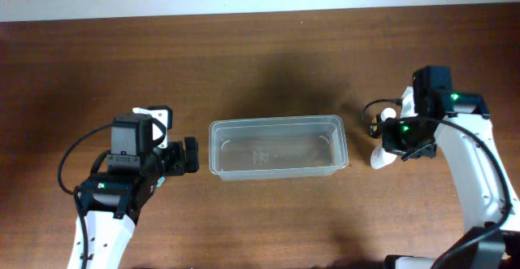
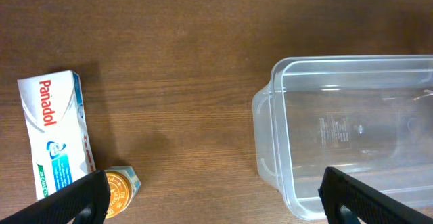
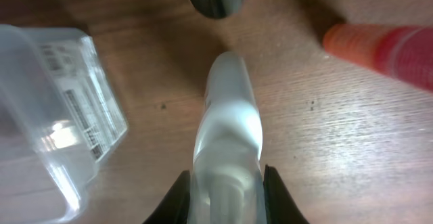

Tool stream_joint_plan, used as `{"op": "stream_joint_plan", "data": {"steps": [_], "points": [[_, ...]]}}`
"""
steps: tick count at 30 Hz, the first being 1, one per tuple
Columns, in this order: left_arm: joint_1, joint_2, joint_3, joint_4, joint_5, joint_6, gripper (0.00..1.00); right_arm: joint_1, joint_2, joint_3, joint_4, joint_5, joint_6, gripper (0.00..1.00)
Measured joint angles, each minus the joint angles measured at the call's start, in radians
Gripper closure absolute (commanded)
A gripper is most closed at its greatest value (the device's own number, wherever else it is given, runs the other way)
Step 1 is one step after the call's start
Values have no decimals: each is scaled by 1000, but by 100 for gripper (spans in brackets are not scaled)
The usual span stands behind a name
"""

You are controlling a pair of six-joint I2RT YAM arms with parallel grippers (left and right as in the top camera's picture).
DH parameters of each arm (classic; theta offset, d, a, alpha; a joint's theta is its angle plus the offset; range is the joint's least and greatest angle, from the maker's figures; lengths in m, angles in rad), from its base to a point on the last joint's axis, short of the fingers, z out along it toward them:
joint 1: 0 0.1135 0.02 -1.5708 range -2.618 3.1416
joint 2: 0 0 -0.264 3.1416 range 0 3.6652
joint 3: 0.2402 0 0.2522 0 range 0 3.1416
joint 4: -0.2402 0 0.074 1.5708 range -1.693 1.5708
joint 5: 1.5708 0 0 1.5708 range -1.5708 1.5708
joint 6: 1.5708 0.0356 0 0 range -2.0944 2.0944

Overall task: Pack container
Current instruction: 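Move the right gripper to the white spray bottle and grasp it, then carry the spray bottle with the right gripper into the container's right end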

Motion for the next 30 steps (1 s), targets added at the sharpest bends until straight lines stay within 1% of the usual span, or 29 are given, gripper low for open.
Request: {"op": "stream_joint_plan", "data": {"steps": [4, 6, 7, 9, 11, 14, 16, 22, 25, 30], "points": [[0, 0, 0, 0, 0, 0, 0, 42, -28, 132, -99, -1, -7, 88], [0, 0, 0, 0, 0, 0, 1, 113, -65, 241, -172, -3, -12, 88], [0, 0, 0, 0, 0, 0, 1, 125, -72, 257, -178, -5, -11, 88], [0, 0, 0, 0, 0, 0, 1, 197, -101, 330, -204, -7, -13, 87], [0, 0, 0, 0, 0, 0, 1, 264, -117, 366, -201, -10, -11, 88], [0, 0, 0, 0, 0, 0, 1, 350, -110, 373, -202, -11, 17, 88], [0, 0, 0, 0, 0, 0, 1, 375, -79, 373, -201, -10, 36, 88], [0, 0, 0, 0, 0, 0, 1, 402, 54, 318, -150, -6, 63, 88], [0, 0, 0, 0, 0, 0, 1, 402, 155, 285, -85, -5, 64, 90], [0, 0, 0, 0, 0, 0, 1, 402, 284, 275, -11, -2, 64, 90]]}}
